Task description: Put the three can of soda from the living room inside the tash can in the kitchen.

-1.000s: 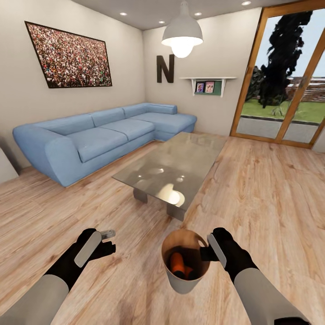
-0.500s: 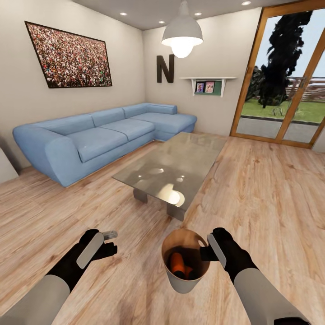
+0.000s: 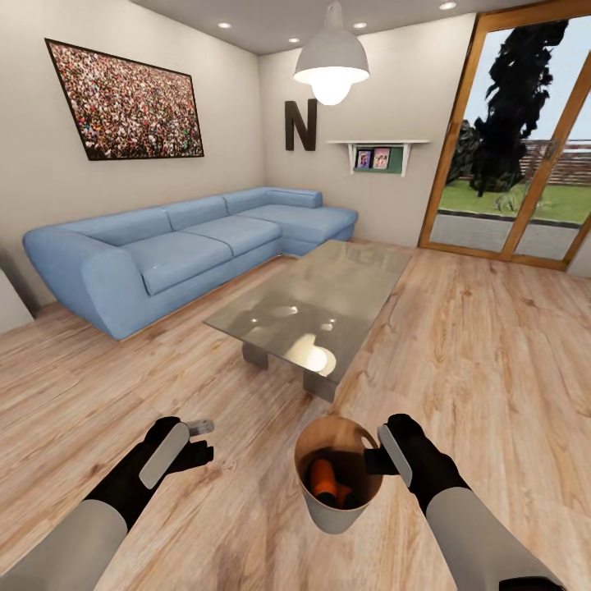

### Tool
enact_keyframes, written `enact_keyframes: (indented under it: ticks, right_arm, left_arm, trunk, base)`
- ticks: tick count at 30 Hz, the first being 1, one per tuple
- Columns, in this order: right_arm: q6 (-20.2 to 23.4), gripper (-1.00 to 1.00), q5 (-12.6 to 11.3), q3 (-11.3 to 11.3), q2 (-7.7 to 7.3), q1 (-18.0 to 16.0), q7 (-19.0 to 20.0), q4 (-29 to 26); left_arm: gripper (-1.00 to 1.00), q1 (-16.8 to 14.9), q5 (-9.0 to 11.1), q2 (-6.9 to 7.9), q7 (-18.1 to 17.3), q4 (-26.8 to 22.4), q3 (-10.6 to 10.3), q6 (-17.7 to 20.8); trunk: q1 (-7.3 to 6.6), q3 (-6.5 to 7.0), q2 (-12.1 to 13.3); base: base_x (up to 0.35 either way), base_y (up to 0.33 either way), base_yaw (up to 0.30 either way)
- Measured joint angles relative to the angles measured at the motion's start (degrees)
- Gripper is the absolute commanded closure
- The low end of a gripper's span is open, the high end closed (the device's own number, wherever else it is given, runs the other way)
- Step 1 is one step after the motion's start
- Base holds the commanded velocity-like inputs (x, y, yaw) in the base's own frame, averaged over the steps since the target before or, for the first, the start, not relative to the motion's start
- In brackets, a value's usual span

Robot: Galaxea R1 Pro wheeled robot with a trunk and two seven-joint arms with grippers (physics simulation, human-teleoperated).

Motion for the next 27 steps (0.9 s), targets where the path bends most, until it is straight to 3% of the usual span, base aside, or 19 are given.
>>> enact_keyframes:
  ticks: [14,18,21,22,24,25,27]
  right_arm:
    - [0.01,1.0,0.18,-0.34,-0.5,-0.04,-0.01,-0.07]
    - [0.28,1.0,-0.11,-0.39,-1.33,-0.07,0.02,-0.09]
    - [0.48,1.0,0.25,-0.41,-2.69,-0.08,-0.04,-0.09]
    - [0.48,1.0,-0.76,-0.46,-3.82,-0.14,0.09,-0.08]
    - [0.48,1.0,-0.35,-0.57,-5.58,-0.27,0.02,-0.11]
    - [0.39,1.0,-2.18,-1.14,-7.58,-0.54,0.28,0.36]
    - [0.46,1.0,0.44,-2.6,-9.84,-0.97,0.19,-0.29]
  left_arm:
    - [-1.0,0.02,0.06,0.0,-0.07,-0.06,0.01,0.06]
    - [-1.0,0.0,0.08,0.0,-0.08,-0.05,0.01,0.15]
    - [-1.0,0.0,0.08,0.0,-0.08,0.04,0.01,0.18]
    - [-1.0,0.0,0.07,0.0,-0.08,0.06,0.01,0.22]
    - [-1.0,-0.02,0.04,0.0,-0.09,0.09,0.01,0.27]
    - [-1.0,-0.01,0.03,0.01,-0.08,0.1,0.01,0.32]
    - [-1.0,-0.03,0.02,0.0,-0.06,0.14,0.03,0.33]
  trunk:
    - [0.0,0.0,0.0]
    - [0.0,0.0,0.0]
    - [0.0,0.0,0.0]
    - [0.0,0.0,0.0]
    - [0.0,0.0,0.0]
    - [0.0,0.0,0.0]
    - [0.0,0.01,0.0]
  base:
    - [0.0,0.0,0.0]
    - [0.0,0.0,0.0]
    - [0.0,0.0,0.0]
    - [0.0,0.0,0.0]
    - [0.0,0.0,0.0]
    - [0.0,0.0,0.0]
    - [0.0,0.0,0.0]
